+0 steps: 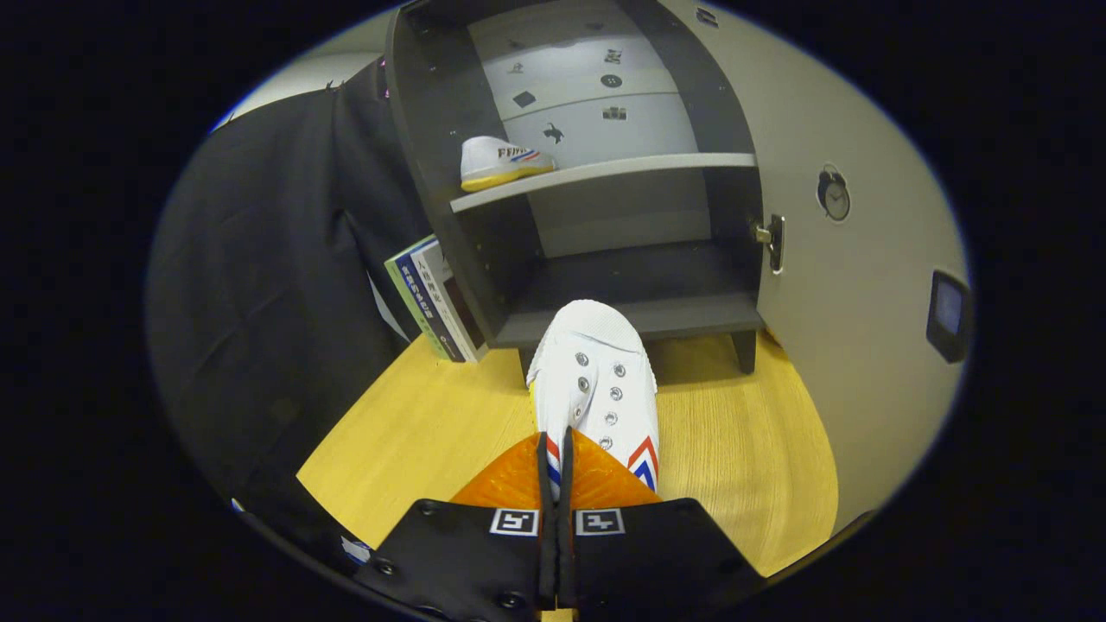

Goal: Open the shoe cabinet door, grab the shoes and put them into the shoe cabinet, then close the shoe cabinet door.

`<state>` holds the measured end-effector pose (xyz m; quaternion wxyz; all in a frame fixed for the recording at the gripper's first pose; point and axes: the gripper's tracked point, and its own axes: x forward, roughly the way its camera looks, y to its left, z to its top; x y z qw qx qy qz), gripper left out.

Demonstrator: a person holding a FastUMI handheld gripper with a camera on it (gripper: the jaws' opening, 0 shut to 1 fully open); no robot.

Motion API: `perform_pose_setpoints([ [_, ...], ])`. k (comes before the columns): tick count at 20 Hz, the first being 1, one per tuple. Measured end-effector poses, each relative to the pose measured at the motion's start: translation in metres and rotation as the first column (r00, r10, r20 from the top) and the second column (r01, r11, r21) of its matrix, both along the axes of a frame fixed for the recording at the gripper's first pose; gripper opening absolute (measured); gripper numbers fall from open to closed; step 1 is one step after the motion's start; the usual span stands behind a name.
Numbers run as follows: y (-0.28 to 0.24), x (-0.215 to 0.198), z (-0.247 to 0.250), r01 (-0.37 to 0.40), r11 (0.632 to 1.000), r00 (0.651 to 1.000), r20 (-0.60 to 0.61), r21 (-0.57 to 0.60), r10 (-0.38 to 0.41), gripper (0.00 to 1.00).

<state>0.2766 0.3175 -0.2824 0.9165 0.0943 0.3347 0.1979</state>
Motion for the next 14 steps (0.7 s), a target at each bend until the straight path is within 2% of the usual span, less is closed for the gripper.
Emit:
perform_pose_setpoints([
  [7,-0.005,0.046,0.076,0.042,0.998,0.992,0.121,0.048,-0.048,0.01],
  [14,0.006,0.116,0.133,0.063,0.996,0.969,0.235,0.062,-0.076,0.02],
])
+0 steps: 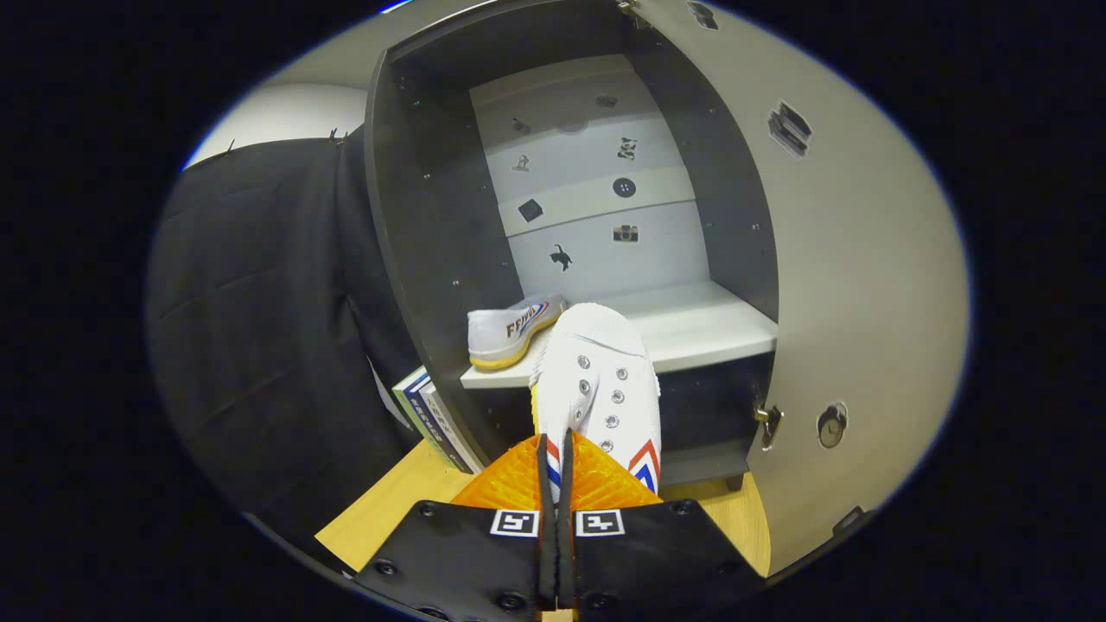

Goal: Open the shoe cabinet door, grab the shoes and put them into the shoe cabinet, then close the shoe cabinet door.

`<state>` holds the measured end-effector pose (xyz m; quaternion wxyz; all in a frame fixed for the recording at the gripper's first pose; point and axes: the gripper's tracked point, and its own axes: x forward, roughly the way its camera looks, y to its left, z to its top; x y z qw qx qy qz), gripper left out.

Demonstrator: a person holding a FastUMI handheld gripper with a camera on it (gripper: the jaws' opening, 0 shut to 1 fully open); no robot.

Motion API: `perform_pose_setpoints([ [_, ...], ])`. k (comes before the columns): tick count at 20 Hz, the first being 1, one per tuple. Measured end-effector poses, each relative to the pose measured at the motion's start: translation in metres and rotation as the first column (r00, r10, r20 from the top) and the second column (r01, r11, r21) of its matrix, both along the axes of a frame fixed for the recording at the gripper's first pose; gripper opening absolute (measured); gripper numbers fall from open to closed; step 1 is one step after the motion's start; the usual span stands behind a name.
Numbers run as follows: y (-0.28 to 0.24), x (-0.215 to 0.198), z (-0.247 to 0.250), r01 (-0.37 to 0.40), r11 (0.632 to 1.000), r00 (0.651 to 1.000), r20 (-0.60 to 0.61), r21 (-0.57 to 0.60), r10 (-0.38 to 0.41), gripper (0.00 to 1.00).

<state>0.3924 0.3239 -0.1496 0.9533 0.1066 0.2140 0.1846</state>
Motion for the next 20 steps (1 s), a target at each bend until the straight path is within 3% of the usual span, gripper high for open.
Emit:
perform_pose_setpoints([
  [11,0.006,0.123,0.049,0.082,0.996,0.994,0.070,-0.017,-0.081,0.02],
  [20,0.021,0.208,0.045,0.128,0.990,0.990,0.061,-0.050,-0.125,0.01],
])
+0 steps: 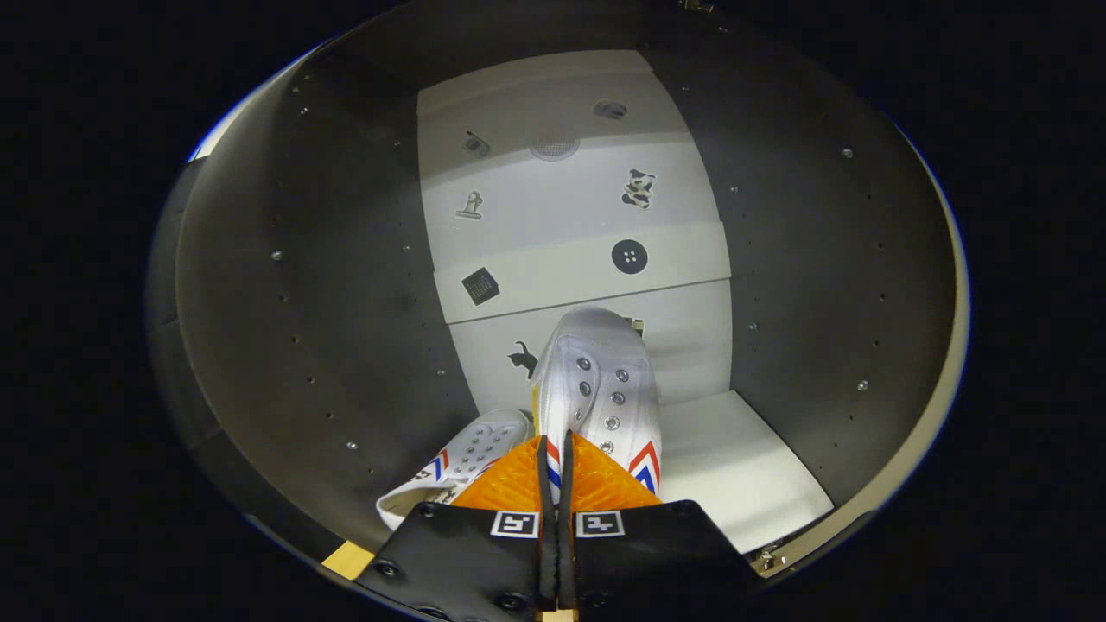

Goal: Open the shoe cabinet door, grab the shoes and put them into the shoe cabinet, then close the shoe cabinet door.

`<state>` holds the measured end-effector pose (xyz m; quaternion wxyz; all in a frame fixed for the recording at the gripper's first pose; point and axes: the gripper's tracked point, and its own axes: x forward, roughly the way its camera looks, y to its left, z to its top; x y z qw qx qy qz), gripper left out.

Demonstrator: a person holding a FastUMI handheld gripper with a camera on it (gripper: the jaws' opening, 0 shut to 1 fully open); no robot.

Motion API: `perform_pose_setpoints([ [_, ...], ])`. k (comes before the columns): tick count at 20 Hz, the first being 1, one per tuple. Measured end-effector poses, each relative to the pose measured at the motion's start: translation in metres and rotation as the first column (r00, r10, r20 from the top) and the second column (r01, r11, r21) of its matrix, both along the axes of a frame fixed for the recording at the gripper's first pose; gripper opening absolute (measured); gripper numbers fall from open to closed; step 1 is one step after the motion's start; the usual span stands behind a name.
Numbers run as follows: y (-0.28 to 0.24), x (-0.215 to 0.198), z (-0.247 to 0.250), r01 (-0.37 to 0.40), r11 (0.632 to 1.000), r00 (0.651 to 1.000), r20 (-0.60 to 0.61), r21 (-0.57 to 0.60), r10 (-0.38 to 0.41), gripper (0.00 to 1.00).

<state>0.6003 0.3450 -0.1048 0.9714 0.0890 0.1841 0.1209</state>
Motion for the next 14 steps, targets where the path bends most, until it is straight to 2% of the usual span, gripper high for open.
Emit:
perform_pose_setpoints([
  [6,0.009,0.027,-0.023,0.026,0.999,0.998,-0.048,-0.026,-0.027,0.01],
  [11,0.011,0.030,-0.044,0.035,0.999,0.992,-0.123,-0.009,-0.035,0.03],
  [14,0.016,0.020,-0.040,-0.007,1.000,0.994,-0.106,0.005,0.008,0.18],
])
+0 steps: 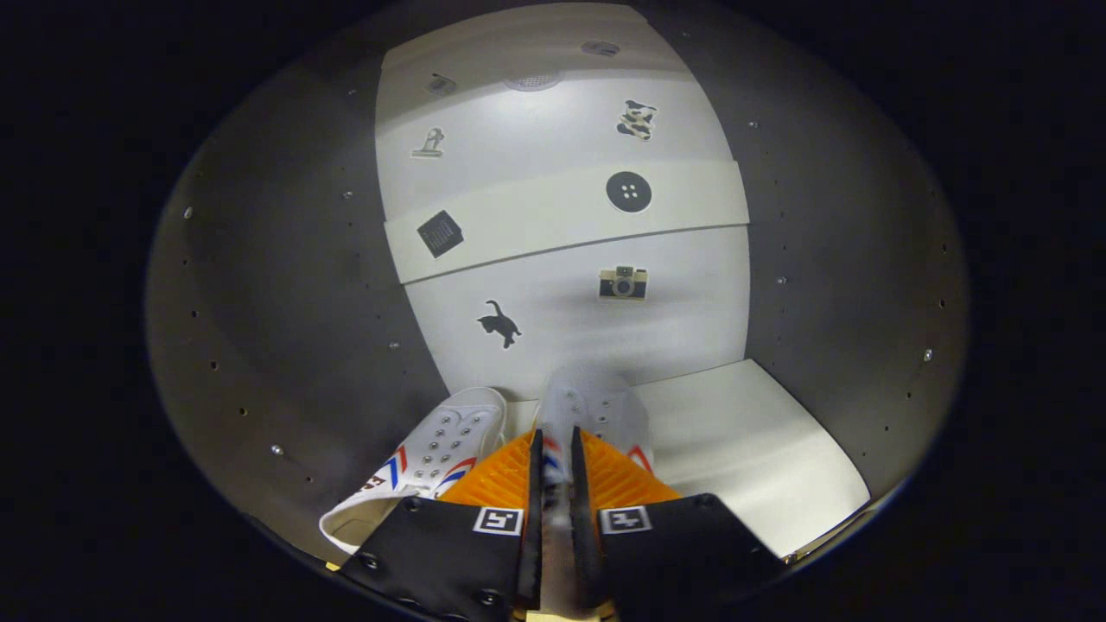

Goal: Open the shoe cabinet door, grab the shoes and put them into the shoe cabinet, then close the shoe cabinet door.

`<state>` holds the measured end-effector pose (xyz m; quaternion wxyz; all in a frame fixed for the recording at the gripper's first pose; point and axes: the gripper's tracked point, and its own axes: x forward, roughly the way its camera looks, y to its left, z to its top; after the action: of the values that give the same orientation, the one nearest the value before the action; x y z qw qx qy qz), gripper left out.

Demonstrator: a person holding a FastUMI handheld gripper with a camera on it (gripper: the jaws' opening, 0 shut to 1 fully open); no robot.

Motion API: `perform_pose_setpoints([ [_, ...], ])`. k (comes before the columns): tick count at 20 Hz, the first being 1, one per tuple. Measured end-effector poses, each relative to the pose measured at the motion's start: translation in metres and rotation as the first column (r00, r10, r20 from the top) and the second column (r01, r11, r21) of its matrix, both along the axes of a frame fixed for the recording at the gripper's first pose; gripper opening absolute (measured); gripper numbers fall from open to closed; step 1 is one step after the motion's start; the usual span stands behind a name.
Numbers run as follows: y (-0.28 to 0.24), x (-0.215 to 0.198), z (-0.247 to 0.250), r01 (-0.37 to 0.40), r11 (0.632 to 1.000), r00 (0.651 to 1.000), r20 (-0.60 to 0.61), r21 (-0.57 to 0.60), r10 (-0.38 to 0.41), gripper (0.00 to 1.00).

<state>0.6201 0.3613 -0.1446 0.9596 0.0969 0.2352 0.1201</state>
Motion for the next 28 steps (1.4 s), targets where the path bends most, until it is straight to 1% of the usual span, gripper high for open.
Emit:
perform_pose_setpoints([
  [1,0.000,-0.008,0.006,-0.011,1.000,1.000,0.015,-0.006,0.011,0.34],
  [3,-0.004,-0.021,0.016,-0.016,0.999,0.999,0.051,-0.034,0.018,0.66],
  [5,-0.009,-0.043,0.035,-0.013,0.998,0.994,0.104,-0.062,0.019,0.98],
  [9,-0.017,-0.099,0.073,-0.028,0.996,0.981,0.190,-0.083,0.043,0.98],
  [13,-0.030,-0.163,0.105,-0.044,0.996,0.968,0.241,-0.079,0.062,0.98],
  [18,-0.056,-0.235,0.142,-0.050,0.996,0.953,0.295,-0.077,0.070,0.98],
  [23,-0.080,-0.298,0.163,-0.062,0.991,0.940,0.327,-0.119,0.098,0.98],
  [28,-0.104,-0.353,0.176,-0.082,0.990,0.936,0.333,-0.115,0.116,0.98],
])
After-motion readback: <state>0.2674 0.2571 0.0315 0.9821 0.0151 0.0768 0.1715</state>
